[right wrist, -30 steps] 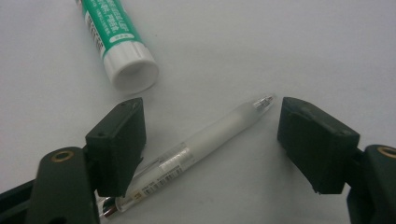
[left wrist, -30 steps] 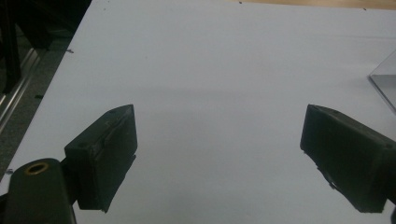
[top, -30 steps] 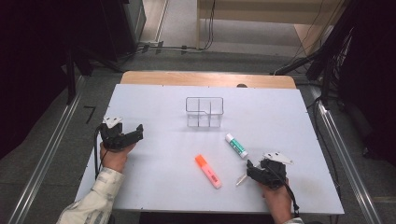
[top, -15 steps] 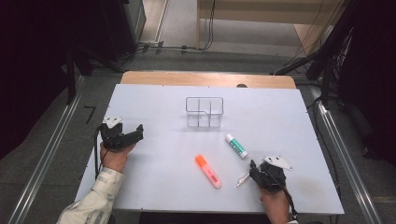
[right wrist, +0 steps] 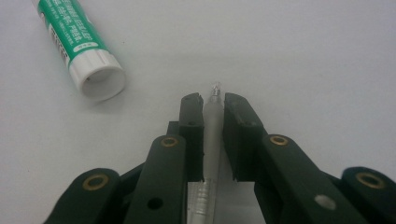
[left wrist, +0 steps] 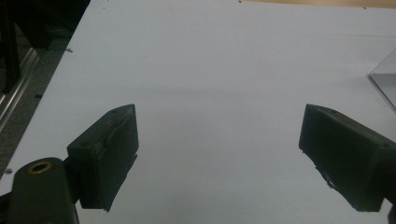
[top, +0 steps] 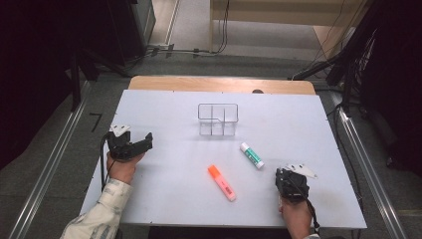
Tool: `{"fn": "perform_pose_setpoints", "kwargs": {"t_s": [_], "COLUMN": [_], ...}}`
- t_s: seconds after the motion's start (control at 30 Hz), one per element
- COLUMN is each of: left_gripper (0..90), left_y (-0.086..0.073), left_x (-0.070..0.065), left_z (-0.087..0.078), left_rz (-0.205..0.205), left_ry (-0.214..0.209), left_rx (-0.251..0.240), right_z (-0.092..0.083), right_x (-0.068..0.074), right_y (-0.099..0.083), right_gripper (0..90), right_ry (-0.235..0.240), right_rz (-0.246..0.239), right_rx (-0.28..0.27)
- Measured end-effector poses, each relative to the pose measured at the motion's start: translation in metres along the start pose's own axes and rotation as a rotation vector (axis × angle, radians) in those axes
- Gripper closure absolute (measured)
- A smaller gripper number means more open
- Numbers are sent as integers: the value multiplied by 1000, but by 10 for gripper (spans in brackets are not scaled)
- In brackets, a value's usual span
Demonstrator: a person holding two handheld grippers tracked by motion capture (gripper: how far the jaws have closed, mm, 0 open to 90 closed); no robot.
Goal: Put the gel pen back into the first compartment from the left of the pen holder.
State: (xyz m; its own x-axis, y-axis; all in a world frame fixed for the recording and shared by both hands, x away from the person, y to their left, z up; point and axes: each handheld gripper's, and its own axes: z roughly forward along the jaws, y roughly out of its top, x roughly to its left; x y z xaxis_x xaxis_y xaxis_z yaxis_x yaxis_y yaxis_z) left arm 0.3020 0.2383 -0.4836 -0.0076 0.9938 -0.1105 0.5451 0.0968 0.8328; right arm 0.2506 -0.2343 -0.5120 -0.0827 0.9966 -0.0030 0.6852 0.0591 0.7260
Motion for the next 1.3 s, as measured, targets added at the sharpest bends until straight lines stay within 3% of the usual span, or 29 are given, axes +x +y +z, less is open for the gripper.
{"fn": "perform_pose_setpoints", "kwargs": {"t_s": [0.2, 0.57, 1.0, 1.3], "left_gripper": [126, 131, 130, 130], "left_y": [0, 0, 0, 0], "left_x": [0, 1, 1, 1], "left_z": [0, 0, 0, 1], "left_rz": [2, -1, -1, -2], "left_ry": [-2, -2, -1, 1], "left_rx": [3, 3, 6, 3], "right_z": [0, 2, 0, -2], "right_x": [-1, -2, -4, -1], "right_y": [4, 12, 26, 50], "right_gripper": [776, 782, 783, 783], "right_ry": [12, 36, 62, 91], "right_rz": [-37, -41, -54, -75], "right_rx": [22, 52, 8, -36]}}
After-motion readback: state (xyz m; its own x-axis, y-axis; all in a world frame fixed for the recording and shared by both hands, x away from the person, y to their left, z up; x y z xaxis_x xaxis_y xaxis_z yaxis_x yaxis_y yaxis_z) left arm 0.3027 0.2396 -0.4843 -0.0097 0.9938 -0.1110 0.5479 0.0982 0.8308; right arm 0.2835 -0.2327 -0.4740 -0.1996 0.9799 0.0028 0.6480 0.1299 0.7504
